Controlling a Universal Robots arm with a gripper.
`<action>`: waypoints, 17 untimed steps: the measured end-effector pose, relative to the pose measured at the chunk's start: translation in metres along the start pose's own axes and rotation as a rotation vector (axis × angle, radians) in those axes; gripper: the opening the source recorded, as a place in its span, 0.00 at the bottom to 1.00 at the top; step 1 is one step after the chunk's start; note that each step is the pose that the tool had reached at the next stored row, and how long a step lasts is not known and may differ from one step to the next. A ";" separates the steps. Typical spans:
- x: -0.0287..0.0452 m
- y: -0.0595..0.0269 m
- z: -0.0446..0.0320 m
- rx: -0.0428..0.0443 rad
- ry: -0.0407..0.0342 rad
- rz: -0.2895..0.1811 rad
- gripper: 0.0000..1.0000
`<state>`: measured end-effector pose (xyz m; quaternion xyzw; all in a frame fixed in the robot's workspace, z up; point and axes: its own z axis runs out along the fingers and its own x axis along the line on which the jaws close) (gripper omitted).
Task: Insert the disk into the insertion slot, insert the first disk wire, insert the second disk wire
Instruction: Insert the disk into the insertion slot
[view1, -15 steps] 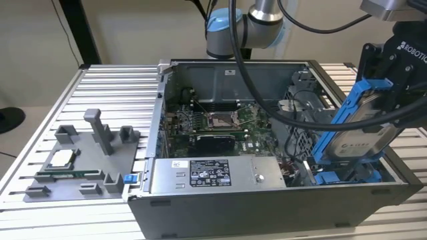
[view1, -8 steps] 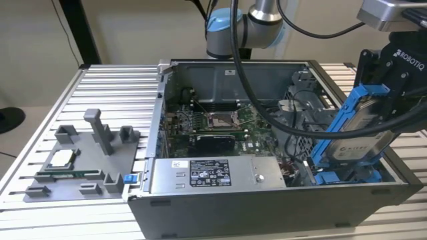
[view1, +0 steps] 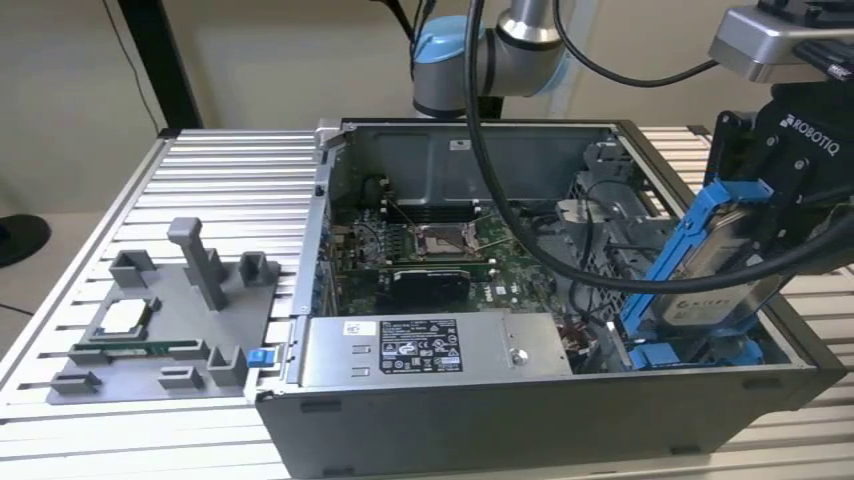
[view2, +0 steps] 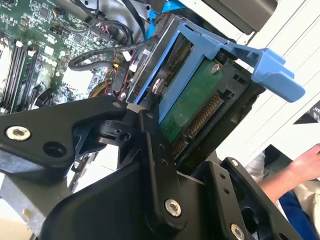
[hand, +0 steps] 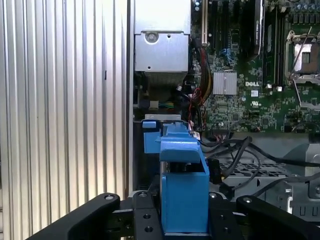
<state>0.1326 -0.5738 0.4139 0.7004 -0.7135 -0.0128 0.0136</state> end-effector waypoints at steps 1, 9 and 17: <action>-0.0001 -0.0001 0.0012 0.0000 -0.0006 0.000 0.00; -0.0008 -0.0004 0.0105 -0.0002 -0.0063 0.003 0.00; -0.0015 -0.0009 0.0244 -0.0007 -0.0078 0.007 0.00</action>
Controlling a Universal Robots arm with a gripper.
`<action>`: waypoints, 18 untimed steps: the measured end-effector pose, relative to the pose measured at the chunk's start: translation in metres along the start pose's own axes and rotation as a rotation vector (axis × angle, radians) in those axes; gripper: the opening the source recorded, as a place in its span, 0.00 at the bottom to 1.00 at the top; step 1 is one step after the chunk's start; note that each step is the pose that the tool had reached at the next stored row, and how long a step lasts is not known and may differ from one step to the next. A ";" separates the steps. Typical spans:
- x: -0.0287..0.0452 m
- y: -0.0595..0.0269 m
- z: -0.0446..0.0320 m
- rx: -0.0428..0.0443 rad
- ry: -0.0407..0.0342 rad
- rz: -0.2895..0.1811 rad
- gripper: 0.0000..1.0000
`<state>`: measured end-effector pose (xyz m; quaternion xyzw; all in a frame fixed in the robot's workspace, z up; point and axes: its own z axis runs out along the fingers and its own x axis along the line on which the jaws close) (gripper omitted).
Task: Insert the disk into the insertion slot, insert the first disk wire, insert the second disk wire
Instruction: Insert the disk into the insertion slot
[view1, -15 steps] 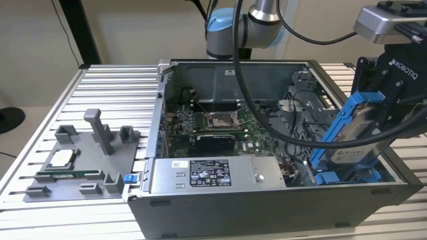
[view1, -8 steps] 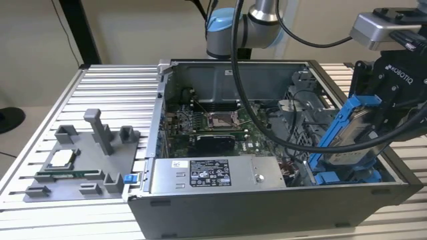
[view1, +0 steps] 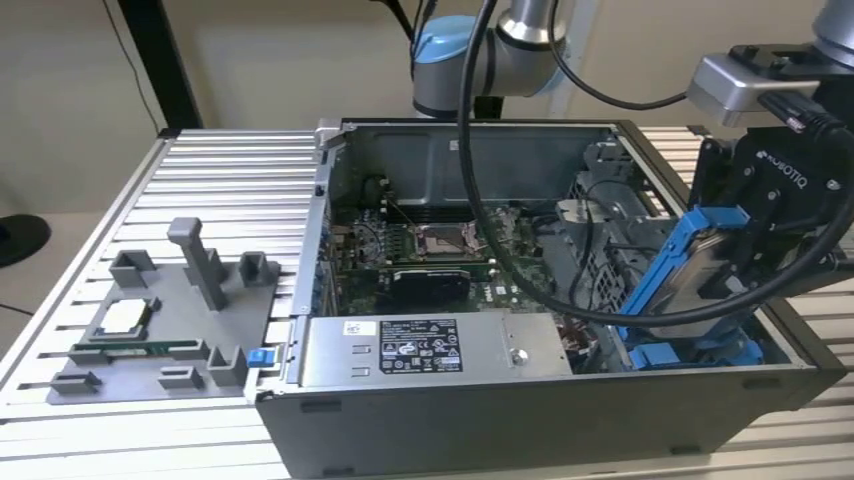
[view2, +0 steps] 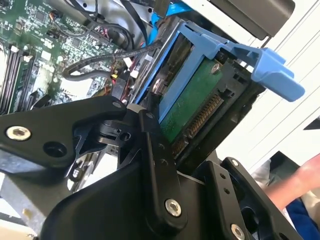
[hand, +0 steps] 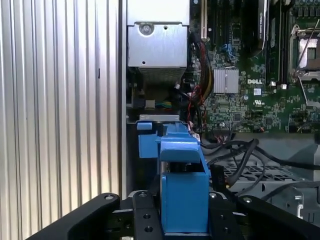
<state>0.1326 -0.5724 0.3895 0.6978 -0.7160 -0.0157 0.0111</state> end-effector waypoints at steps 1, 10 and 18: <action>-0.0004 0.0000 0.0017 -0.0001 0.0001 0.000 0.00; -0.0042 -0.0003 0.0079 -0.0002 -0.0015 0.001 0.00; -0.0042 -0.0001 0.0049 -0.0006 -0.0122 0.001 1.00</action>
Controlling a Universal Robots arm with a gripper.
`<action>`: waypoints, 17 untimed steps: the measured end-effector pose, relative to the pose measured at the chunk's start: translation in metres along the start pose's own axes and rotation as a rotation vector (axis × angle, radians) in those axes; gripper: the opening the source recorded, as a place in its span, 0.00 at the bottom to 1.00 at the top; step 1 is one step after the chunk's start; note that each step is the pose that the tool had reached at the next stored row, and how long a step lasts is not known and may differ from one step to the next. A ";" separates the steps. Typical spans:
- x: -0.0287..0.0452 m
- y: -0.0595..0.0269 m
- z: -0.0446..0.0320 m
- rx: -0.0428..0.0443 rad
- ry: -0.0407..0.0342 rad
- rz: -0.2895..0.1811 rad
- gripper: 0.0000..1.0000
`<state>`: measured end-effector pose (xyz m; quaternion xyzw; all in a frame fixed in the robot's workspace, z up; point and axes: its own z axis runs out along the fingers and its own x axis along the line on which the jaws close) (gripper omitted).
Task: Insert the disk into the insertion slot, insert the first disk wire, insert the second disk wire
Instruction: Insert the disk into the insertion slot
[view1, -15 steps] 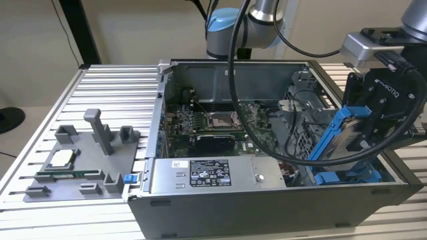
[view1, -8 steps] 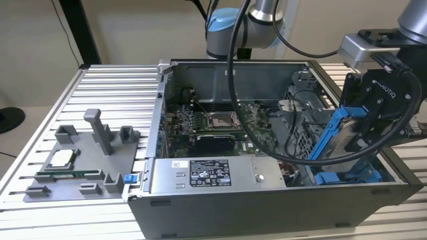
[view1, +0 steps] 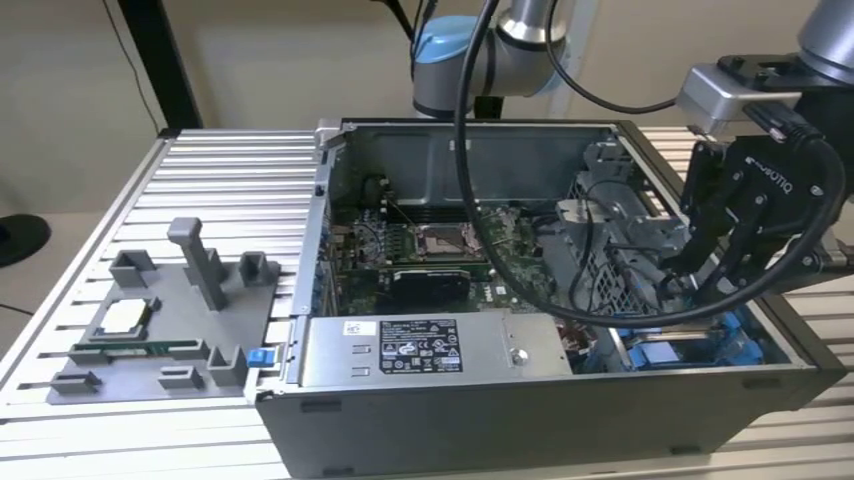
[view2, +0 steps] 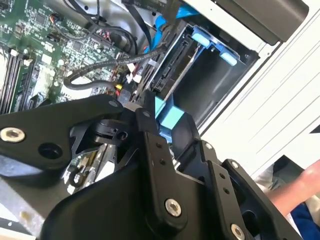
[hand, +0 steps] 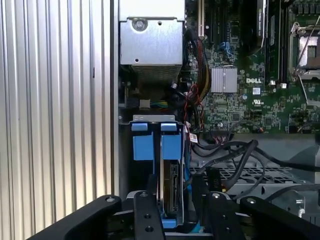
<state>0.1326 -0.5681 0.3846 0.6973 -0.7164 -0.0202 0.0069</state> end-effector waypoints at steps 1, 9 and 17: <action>0.0000 0.0001 -0.0018 -0.0001 -0.0047 0.000 1.00; -0.0058 0.0041 -0.0063 0.0111 -0.0276 -0.002 1.00; -0.0089 0.0076 -0.0099 0.0289 -0.0451 -0.003 1.00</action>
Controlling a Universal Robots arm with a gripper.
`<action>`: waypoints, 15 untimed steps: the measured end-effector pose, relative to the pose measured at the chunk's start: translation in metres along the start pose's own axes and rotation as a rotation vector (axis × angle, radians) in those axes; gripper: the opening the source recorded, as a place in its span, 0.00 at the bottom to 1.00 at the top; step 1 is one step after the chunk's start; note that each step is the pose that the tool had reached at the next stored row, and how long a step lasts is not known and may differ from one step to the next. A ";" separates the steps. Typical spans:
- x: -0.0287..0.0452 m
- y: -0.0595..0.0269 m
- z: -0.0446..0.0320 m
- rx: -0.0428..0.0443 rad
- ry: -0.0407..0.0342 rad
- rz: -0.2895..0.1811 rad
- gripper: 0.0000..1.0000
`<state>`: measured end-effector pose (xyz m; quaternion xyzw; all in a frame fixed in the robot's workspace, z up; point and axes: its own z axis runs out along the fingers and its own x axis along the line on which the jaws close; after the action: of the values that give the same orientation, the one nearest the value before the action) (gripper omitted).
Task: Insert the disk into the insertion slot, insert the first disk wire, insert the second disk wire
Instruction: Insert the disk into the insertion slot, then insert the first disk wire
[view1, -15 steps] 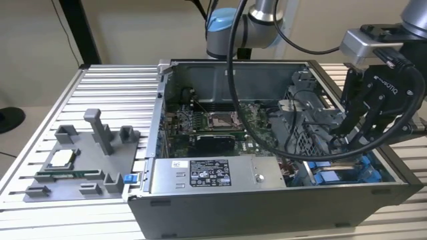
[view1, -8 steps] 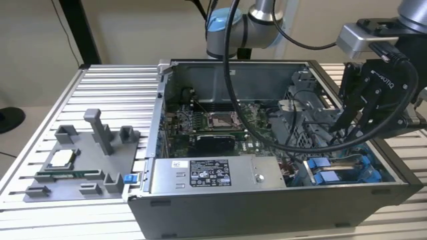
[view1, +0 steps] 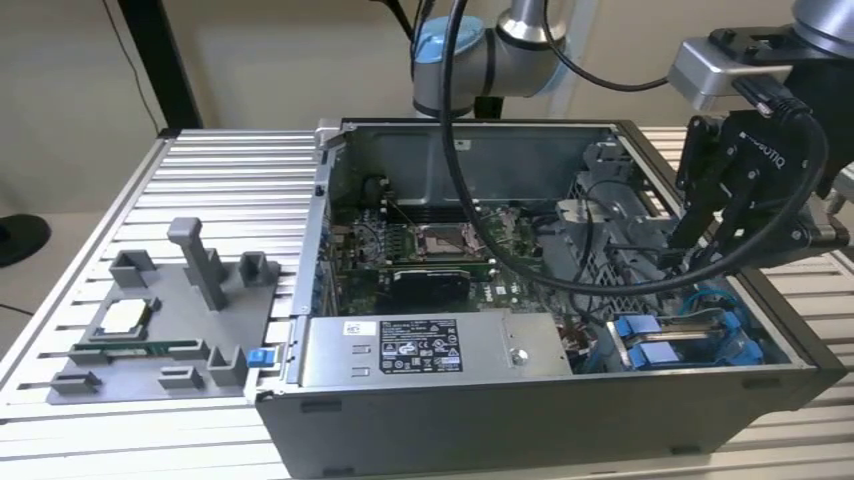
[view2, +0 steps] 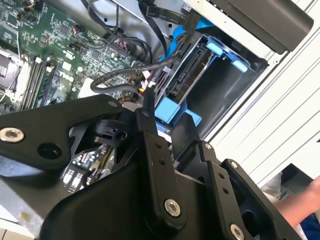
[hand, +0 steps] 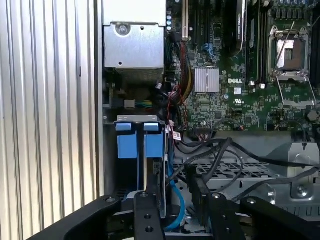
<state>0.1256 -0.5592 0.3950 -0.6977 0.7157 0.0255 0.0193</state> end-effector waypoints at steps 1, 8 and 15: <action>-0.0015 0.0015 0.0007 0.0054 -0.0002 0.000 1.00; -0.0085 0.0109 0.0079 0.0342 -0.0016 -0.002 1.00; -0.0098 0.0164 0.0095 0.0915 -0.0074 -0.006 1.00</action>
<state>0.1094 -0.5484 0.3863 -0.6981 0.7139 -0.0047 0.0539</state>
